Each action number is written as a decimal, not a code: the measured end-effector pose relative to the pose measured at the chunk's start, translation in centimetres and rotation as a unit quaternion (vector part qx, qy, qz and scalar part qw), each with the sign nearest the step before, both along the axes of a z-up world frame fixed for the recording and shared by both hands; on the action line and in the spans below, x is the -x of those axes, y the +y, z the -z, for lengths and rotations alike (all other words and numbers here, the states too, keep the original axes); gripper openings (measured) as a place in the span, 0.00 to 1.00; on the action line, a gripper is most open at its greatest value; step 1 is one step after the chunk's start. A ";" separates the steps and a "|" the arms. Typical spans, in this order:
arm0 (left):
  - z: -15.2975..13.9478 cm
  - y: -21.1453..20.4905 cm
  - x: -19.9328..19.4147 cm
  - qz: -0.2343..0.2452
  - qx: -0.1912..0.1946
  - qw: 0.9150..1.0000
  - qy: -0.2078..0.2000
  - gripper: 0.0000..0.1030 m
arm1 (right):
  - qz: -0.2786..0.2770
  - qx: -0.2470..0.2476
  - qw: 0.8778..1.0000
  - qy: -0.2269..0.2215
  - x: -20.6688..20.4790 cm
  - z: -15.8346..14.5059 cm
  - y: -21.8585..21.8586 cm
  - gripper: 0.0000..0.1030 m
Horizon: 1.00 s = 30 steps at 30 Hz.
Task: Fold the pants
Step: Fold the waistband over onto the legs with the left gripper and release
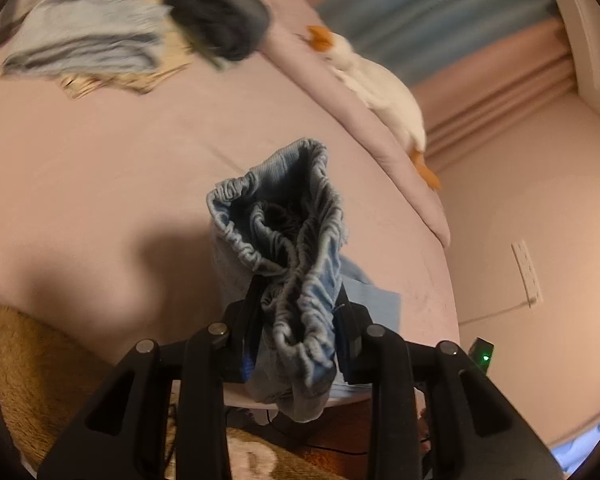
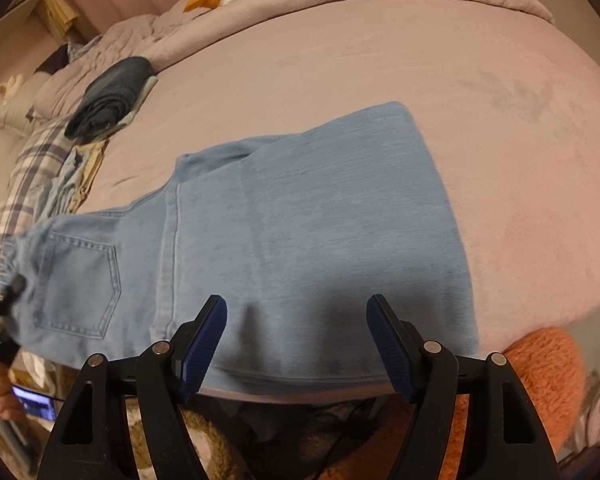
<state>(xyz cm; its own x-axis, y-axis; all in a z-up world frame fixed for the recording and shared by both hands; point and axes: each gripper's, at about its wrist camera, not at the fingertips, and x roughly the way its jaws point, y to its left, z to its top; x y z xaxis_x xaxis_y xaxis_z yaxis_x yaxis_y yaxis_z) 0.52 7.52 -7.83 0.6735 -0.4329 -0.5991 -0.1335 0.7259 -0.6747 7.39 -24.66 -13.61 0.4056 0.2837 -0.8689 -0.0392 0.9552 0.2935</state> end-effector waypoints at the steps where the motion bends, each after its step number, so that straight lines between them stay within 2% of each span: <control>1: -0.8 -0.8 -0.3 0.006 -0.009 1.000 -0.005 0.28 | 0.004 -0.002 1.000 0.000 0.1 0.0 -0.3 0.70; 7: -4.3 -5.9 -1.9 0.071 -0.027 0.996 -0.039 0.28 | 0.028 -0.014 0.999 -0.008 0.7 -0.4 -2.2 0.70; 13: -5.5 -11.7 -4.4 0.148 -0.054 0.986 -0.055 0.28 | 0.050 -0.024 0.998 -0.012 1.3 -0.3 -3.9 0.70; 19: -3.4 -16.8 -7.9 0.209 -0.078 0.974 -0.031 0.28 | 0.073 -0.032 0.997 -0.013 1.7 -0.1 -5.6 0.70; 24: -0.6 -20.6 -10.8 0.257 -0.104 0.961 0.000 0.28 | 0.092 -0.037 0.995 -0.009 2.3 0.3 -6.6 0.70; 27: 1.4 -22.8 -12.2 0.280 -0.116 0.953 0.024 0.29 | 0.100 -0.038 0.994 -0.006 2.4 0.5 -7.2 0.70; 30: 3.3 -24.4 -13.2 0.289 -0.122 0.948 0.046 0.30 | 0.112 -0.038 0.993 -0.002 2.7 0.8 -7.6 0.70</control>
<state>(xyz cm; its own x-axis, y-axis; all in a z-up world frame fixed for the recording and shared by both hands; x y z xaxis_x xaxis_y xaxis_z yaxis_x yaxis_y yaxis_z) 13.74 -16.86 -11.11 0.3060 -0.5541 -0.7742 0.2838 0.8293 -0.4814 4.72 -32.31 -14.44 0.4699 0.2516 -0.8461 0.1696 0.9149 0.3662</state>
